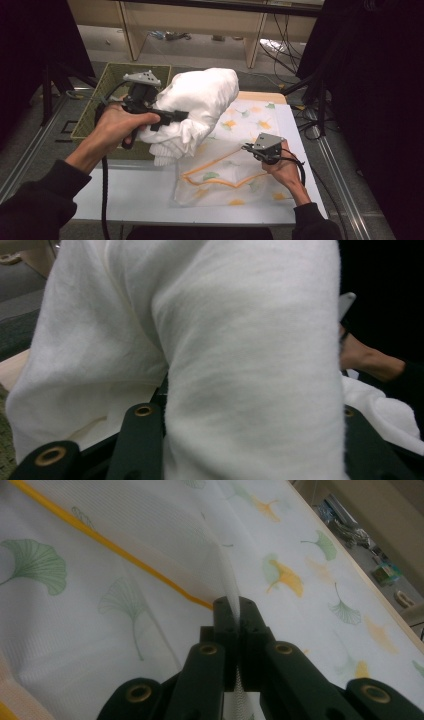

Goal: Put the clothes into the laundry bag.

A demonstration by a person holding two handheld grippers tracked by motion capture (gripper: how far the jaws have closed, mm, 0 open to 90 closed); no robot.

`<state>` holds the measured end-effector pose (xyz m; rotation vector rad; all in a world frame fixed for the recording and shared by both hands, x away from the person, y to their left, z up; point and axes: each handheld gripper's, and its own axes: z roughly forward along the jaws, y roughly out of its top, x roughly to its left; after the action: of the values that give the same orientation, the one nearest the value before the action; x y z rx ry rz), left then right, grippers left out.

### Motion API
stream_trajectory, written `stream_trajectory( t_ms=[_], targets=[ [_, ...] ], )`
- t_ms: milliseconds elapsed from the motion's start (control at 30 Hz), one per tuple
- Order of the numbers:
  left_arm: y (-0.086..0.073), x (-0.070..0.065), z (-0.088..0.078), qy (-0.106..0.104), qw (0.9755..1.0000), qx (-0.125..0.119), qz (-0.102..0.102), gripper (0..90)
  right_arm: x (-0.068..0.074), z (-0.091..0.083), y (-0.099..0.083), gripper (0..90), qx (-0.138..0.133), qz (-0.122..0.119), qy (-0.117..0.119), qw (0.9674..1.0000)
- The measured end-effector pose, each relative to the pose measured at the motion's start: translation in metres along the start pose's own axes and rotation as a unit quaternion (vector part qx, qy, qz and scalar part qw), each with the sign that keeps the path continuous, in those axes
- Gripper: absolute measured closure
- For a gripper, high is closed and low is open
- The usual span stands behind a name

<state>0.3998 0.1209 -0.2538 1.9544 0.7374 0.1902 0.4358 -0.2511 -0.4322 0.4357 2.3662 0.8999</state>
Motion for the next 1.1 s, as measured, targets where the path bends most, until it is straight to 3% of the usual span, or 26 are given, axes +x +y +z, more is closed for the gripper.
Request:
stream_trajectory(
  t_ms=[100,133,200,233,267,300,333,400,433,533,567,633,900,1067,1100],
  targets=[
    [-0.008,-0.017,-0.002,-0.014,0.9998,0.006,0.015,54.6,-0.003,0.001,-0.001,89.9,-0.006,0.015,0.004,0.9999],
    [-0.011,-0.022,-0.002,-0.018,0.9997,0.004,0.013,54.6,-0.005,0.001,-0.002,89.9,-0.007,0.009,0.007,0.9999],
    [-0.018,-0.031,-0.001,-0.033,0.9993,0.015,0.012,54.5,-0.006,0.001,-0.002,89.9,-0.009,0.019,0.002,0.9998],
    [-0.022,-0.037,0.000,-0.029,0.9993,0.014,0.017,54.5,-0.006,0.001,-0.002,89.9,-0.006,0.026,0.007,0.9996],
    [-0.025,-0.042,-0.001,-0.034,0.9989,0.020,0.024,54.5,-0.009,0.001,-0.001,89.9,-0.012,0.010,0.009,0.9998],
    [-0.031,-0.048,-0.001,-0.046,0.9982,0.025,0.028,54.4,-0.010,0.000,-0.001,89.9,-0.016,0.010,0.003,0.9998],
    [-0.036,-0.054,-0.001,-0.046,0.9983,0.026,0.024,54.4,-0.008,-0.002,0.000,89.9,-0.014,0.028,0.003,0.9995],
    [-0.045,-0.063,-0.002,-0.055,0.9979,0.031,0.016,54.4,-0.013,-0.002,0.002,89.9,-0.025,0.013,0.005,0.9996],
    [-0.049,-0.068,-0.003,-0.059,0.9976,0.032,0.017,54.4,-0.012,-0.003,0.003,89.9,-0.026,0.032,0.007,0.9991],
    [-0.056,-0.075,-0.005,-0.077,0.9964,0.030,0.019,54.1,-0.014,-0.005,0.006,89.9,-0.030,0.032,0.004,0.9990],
    [-0.060,-0.080,-0.005,-0.082,0.9961,0.033,0.008,54.1,-0.013,-0.007,0.007,89.9,-0.027,0.047,0.002,0.9985],
    [-0.066,-0.085,-0.005,-0.081,0.9955,0.046,0.017,54.2,-0.016,-0.008,0.009,89.9,-0.038,0.027,0.004,0.9989],
    [-0.094,-0.086,0.000,-0.091,0.9940,0.061,-0.009,54.1,-0.020,-0.014,0.015,89.9,-0.054,0.035,0.002,0.9979],
    [-0.106,-0.091,0.016,-0.120,0.9891,0.084,-0.014,54.1,-0.019,-0.015,0.020,89.9,-0.052,0.035,0.002,0.9981],
    [-0.107,-0.093,0.021,-0.127,0.9881,0.084,-0.023,54.0,-0.018,-0.015,0.021,89.9,-0.050,0.034,0.002,0.9981]
  ],
)
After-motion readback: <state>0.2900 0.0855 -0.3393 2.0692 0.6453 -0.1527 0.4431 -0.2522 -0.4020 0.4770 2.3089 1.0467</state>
